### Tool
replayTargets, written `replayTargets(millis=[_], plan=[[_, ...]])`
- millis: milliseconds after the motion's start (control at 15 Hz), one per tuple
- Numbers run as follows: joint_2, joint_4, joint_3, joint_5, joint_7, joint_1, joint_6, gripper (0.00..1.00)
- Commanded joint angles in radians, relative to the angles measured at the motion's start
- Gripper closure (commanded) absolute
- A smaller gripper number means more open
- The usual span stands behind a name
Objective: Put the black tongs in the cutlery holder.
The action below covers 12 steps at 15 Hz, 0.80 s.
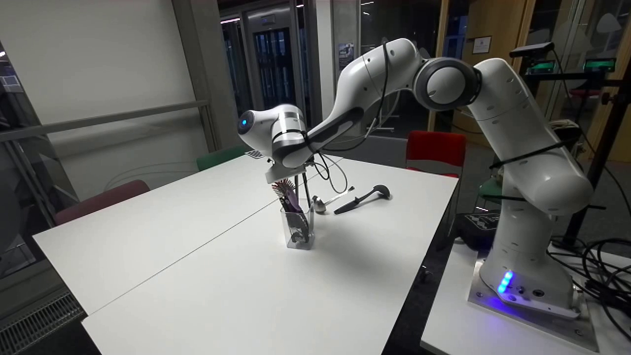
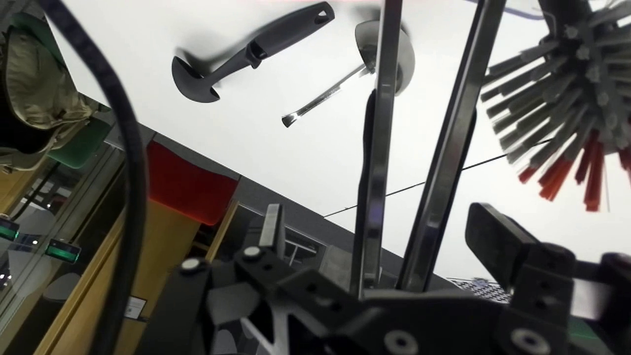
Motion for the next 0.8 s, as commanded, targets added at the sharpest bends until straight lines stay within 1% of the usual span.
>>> replayTargets(millis=[0, 467, 600, 667, 733], plan=[[-0.037, -0.021, -0.011, 0.007, -0.018, 0.003, 0.001, 0.00], [-0.161, -0.029, -0.021, -0.084, 0.015, 0.023, -0.006, 0.00], [-0.200, -0.031, -0.022, -0.091, 0.025, 0.008, -0.009, 0.00], [-0.215, -0.032, -0.025, -0.086, 0.037, -0.002, -0.018, 0.00], [-0.236, -0.031, -0.019, -0.025, 0.049, -0.027, -0.026, 0.00]])
